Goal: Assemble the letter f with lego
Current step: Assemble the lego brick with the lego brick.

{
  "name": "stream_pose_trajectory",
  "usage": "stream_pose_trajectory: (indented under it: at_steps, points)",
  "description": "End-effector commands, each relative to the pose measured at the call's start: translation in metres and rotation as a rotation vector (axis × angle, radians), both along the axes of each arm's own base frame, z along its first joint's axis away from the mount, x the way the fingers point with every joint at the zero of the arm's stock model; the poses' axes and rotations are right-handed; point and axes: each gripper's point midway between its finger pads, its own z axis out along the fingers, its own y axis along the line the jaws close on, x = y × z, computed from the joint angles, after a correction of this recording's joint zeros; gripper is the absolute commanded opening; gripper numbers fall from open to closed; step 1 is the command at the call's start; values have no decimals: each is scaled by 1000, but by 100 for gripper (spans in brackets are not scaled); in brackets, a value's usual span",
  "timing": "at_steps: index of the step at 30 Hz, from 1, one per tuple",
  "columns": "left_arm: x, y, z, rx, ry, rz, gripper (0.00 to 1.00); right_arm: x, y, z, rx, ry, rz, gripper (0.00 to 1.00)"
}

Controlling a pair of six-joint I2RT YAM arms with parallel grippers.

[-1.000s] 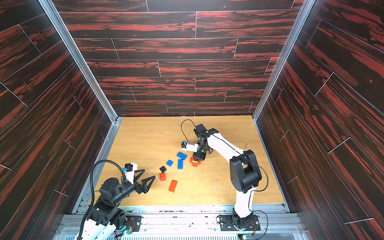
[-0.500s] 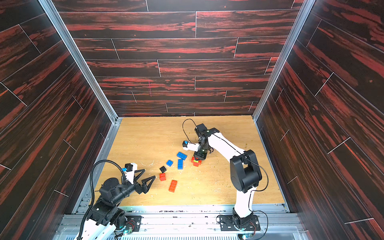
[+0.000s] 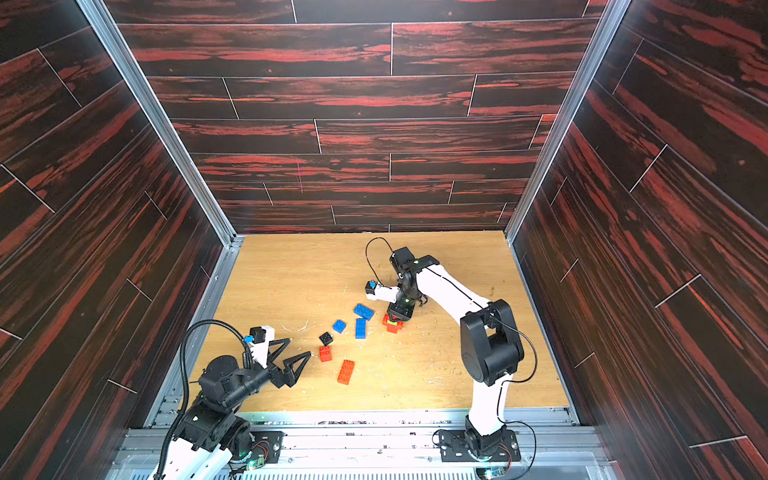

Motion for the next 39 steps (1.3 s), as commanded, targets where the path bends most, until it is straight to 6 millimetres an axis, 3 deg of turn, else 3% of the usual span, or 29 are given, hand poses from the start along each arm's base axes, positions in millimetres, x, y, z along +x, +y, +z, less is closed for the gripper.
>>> stream_pose_trajectory:
  at_steps: [1, 17, 29, 35, 39]
  points:
    - [0, -1, 1, -1, -13, -5, 100, -1, 4, 16, 43, -9, 5, 43]
    - [-1, -1, 2, -2, -13, -5, 100, -4, 10, 48, 113, -62, 10, 43]
    - [0, -1, 2, -2, -13, -4, 100, -13, 21, 60, 117, -48, -71, 44]
    - [0, 0, 2, -3, -14, -1, 100, -42, 43, 63, 135, -33, -48, 42]
    - [0, 0, 2, -2, -14, -2, 100, -74, 61, 59, 134, -10, 11, 42]
